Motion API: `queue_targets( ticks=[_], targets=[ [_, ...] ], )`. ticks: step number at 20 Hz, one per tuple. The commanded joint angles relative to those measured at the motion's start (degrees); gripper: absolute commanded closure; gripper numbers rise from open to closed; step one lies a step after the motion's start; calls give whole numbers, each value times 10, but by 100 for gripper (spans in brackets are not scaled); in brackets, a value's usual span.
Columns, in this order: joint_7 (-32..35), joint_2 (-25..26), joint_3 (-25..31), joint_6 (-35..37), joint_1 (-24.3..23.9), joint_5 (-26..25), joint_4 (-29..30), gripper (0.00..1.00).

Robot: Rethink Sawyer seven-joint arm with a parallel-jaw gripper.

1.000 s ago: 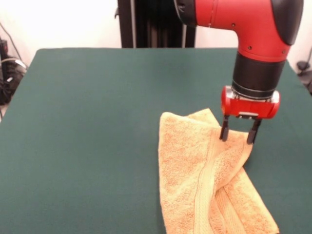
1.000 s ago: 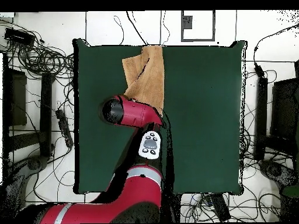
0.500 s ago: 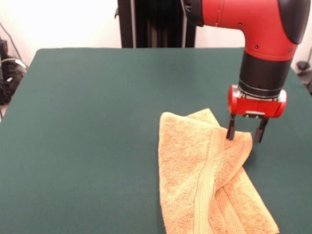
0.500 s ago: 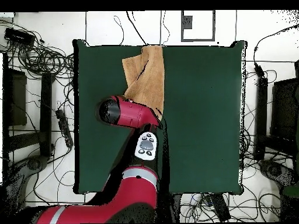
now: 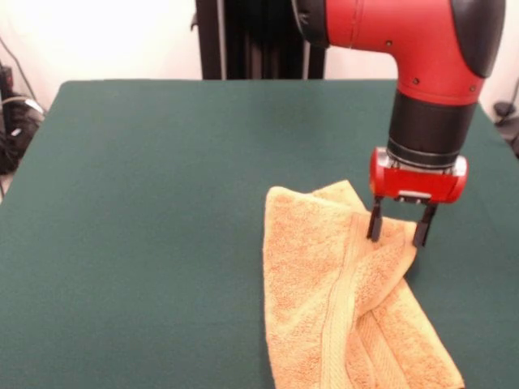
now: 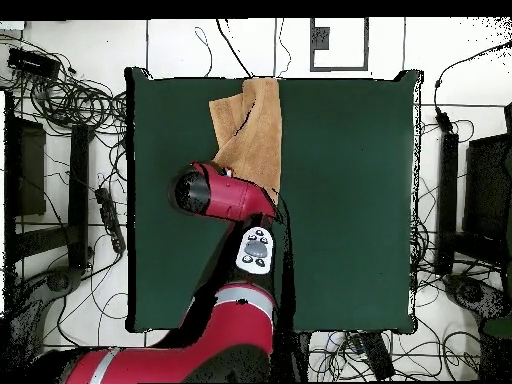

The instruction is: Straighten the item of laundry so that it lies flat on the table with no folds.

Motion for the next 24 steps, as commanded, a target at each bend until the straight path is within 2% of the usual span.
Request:
queue_targets(
  ticks=[1,5,15,24],
  targets=[
    [147,62,65,-55,-11,20,52,0],
    [140,76,71,-81,-17,12,49,0],
    [138,78,74,-89,-19,14,50,0],
    [145,82,52,-84,-1,20,42,0]
  ],
)
